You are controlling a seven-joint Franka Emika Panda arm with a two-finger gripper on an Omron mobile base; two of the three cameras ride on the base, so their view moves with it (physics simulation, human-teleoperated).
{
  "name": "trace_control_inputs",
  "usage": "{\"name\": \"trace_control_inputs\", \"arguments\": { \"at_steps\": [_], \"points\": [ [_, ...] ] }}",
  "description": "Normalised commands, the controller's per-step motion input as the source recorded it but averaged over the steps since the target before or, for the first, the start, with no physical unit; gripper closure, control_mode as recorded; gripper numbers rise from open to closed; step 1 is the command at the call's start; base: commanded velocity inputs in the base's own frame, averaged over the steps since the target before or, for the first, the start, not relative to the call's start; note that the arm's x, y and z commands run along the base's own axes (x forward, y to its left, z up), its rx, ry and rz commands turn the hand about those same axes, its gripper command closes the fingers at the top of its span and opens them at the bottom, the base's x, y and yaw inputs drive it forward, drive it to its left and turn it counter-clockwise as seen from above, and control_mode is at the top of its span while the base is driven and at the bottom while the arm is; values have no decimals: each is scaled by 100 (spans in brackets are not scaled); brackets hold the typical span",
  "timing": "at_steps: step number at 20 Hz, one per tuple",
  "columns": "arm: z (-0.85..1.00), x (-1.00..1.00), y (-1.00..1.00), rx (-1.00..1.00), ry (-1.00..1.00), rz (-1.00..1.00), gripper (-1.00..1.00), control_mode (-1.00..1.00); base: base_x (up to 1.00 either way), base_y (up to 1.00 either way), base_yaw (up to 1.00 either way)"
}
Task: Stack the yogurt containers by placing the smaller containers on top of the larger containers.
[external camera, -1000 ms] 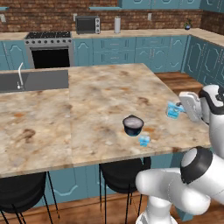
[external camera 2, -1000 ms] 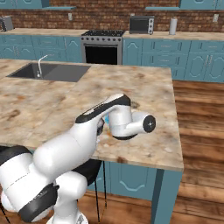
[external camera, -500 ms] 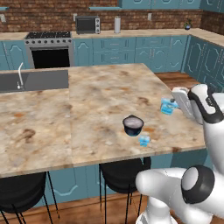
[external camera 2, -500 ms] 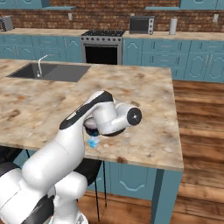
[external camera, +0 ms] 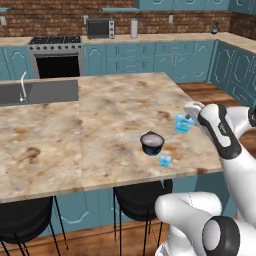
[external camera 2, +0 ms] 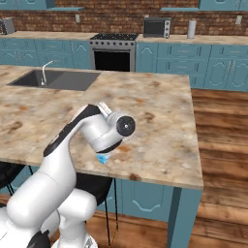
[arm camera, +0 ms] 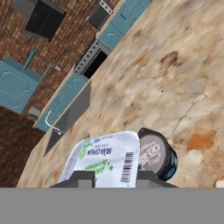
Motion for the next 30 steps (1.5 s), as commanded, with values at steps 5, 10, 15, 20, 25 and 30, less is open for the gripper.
{"name": "trace_control_inputs", "arguments": {
  "at_steps": [5,10,15,20,25,30],
  "points": [
    [0,-2,32,-4,0,-1,100,-100,0,0,0],
    [0,4,7,0,0,0,100,-100,0,0,0],
    [0,11,0,0,4,0,100,-100,0,0,0],
    [-14,23,19,-2,10,1,100,-100,0,0,0],
    [-27,12,19,-2,10,7,100,-100,0,0,0],
    [-27,3,2,0,3,18,100,-100,0,0,0]
  ]
}}
